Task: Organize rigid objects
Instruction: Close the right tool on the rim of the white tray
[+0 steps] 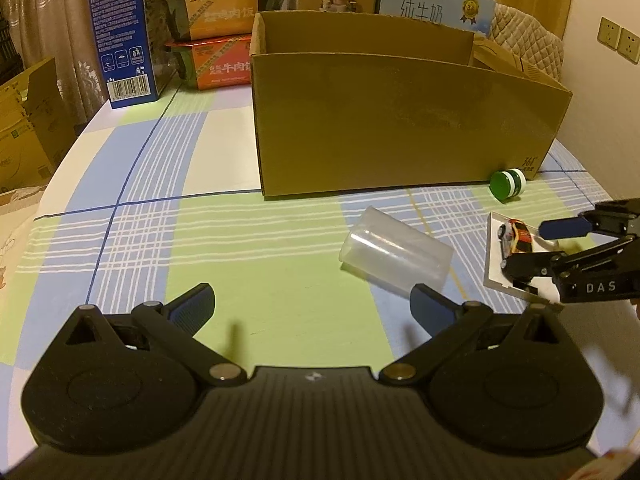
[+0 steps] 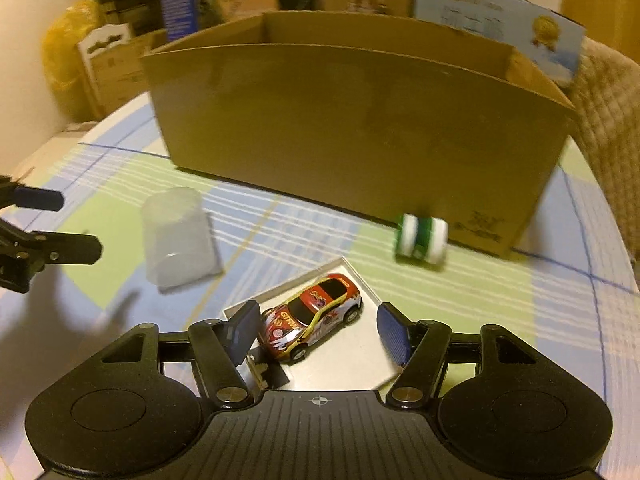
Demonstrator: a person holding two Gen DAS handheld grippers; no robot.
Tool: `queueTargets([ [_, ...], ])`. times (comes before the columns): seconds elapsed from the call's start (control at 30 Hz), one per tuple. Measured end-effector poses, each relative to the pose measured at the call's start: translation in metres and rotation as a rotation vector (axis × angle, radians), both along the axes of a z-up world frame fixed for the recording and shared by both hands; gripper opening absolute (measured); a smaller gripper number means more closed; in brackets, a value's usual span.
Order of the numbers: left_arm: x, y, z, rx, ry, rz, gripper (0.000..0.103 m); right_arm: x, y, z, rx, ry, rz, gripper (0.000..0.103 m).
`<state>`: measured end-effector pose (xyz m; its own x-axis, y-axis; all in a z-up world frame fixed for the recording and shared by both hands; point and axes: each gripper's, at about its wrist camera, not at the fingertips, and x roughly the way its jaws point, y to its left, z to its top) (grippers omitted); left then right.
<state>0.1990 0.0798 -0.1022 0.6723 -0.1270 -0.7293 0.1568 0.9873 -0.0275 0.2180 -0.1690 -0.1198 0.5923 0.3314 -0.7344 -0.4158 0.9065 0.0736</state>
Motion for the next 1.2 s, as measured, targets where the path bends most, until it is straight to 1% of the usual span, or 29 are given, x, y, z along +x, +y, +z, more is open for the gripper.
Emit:
queueTargets([
  [0.03,0.000,0.000,0.000,0.001,0.000,-0.001,0.102,-0.001,-0.001,0.001,-0.006,0.001,-0.017,0.061],
  [0.1,0.000,-0.001,-0.001,0.004,0.001,-0.002,0.102,-0.005,-0.001,0.001,-0.010,0.001,-0.020,0.057],
  [0.13,0.000,-0.001,-0.001,0.003,0.003,-0.002,0.102,-0.006,-0.001,0.002,0.006,0.006,-0.012,0.054],
  [0.17,0.000,-0.001,-0.001,0.001,0.005,-0.003,0.102,-0.007,-0.001,0.002,0.023,0.006,0.006,0.054],
  [0.2,0.000,-0.001,-0.001,0.000,0.006,-0.004,0.102,-0.007,0.000,0.002,0.016,-0.002,0.020,0.054],
  [0.27,0.000,-0.002,-0.001,0.000,0.007,-0.008,0.102,-0.007,0.004,0.001,-0.027,-0.035,0.048,0.054],
  [0.4,0.001,-0.002,-0.002,0.002,0.012,-0.010,0.102,-0.008,0.009,-0.003,-0.103,-0.070,0.138,0.054],
  [0.5,0.001,-0.002,-0.002,-0.004,0.010,-0.007,0.102,-0.009,0.009,-0.005,-0.126,-0.089,0.198,0.054],
  [0.6,0.001,-0.003,-0.002,0.001,0.011,-0.015,0.102,-0.005,0.004,-0.007,-0.111,-0.089,0.227,0.055],
  [0.77,0.002,-0.004,-0.002,0.002,0.014,-0.014,0.102,0.004,-0.005,-0.009,-0.052,-0.058,0.197,0.055],
  [0.9,0.002,-0.006,-0.002,0.002,0.016,-0.021,0.102,0.002,-0.002,-0.007,-0.066,-0.076,0.209,0.057],
  [1.03,0.002,-0.007,-0.004,0.006,0.021,-0.027,0.102,0.005,0.000,-0.011,-0.090,-0.097,0.259,0.062],
  [1.2,0.003,-0.007,-0.004,0.000,0.023,-0.017,0.102,0.008,-0.003,-0.014,-0.069,-0.115,0.291,0.065],
])
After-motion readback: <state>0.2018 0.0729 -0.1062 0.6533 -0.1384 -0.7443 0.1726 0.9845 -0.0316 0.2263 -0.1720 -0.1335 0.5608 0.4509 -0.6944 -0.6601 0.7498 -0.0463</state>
